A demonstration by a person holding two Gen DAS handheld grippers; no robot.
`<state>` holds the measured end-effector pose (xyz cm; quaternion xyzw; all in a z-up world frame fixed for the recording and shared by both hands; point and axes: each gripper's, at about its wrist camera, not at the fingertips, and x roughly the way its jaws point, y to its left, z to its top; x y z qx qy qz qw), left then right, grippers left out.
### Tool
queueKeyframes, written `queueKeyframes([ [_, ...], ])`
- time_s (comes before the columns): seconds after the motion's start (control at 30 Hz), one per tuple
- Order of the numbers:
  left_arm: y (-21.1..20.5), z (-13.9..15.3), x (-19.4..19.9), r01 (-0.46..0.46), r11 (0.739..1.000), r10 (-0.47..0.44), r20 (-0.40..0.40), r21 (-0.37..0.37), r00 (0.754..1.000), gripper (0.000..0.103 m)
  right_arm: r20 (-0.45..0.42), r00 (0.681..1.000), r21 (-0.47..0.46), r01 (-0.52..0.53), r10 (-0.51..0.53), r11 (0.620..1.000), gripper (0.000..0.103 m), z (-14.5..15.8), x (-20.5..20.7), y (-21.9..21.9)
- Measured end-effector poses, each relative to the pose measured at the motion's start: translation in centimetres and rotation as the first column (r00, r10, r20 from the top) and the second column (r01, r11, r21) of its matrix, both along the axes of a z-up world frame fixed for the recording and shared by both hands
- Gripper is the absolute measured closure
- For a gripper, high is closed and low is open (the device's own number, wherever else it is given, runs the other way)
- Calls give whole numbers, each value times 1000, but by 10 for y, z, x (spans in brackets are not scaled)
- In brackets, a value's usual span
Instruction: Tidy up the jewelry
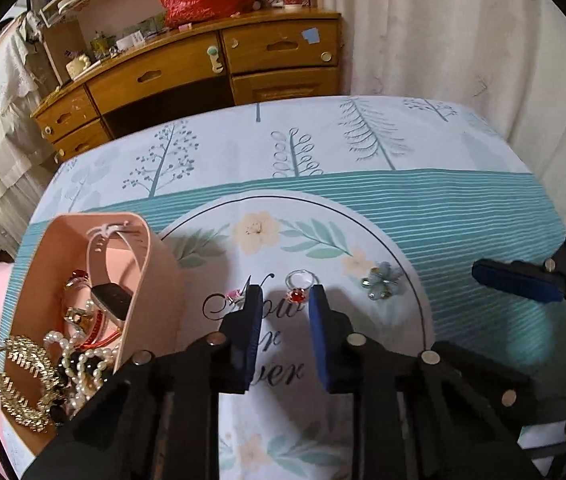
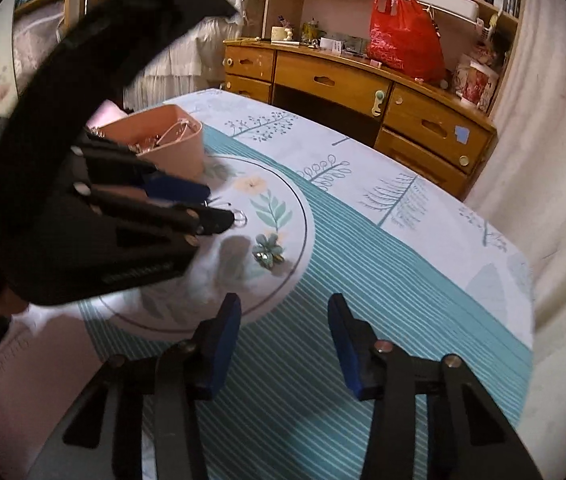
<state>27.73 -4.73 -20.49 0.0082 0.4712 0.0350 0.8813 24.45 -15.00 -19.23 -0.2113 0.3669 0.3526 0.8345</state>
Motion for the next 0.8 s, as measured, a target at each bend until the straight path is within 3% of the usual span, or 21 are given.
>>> queueKeyframes([
  [0.17,7,-2,5,9,999,-9,7,-49,1000,83,-27,1000,-3,13,-13,1000,64,-7,7,7],
  [0.37,3,-3,6,45,999,-45,13,-21,999,83,-30,1000,23,9,-8,1000,65,-7,15,16],
  [0.53,10,-4,8,41,996,-40,10,-76,999,84,-21,1000,34,-10,11,999,65,-6,19,26],
  [0.6,11,-3,8,49,996,-48,11,-76,999,91,-21,1000,34,-17,17,999,66,-7,19,30],
  [0.8,14,-2,9,65,994,-65,-3,-90,998,91,-47,999,13,-20,20,1000,81,-12,24,36],
])
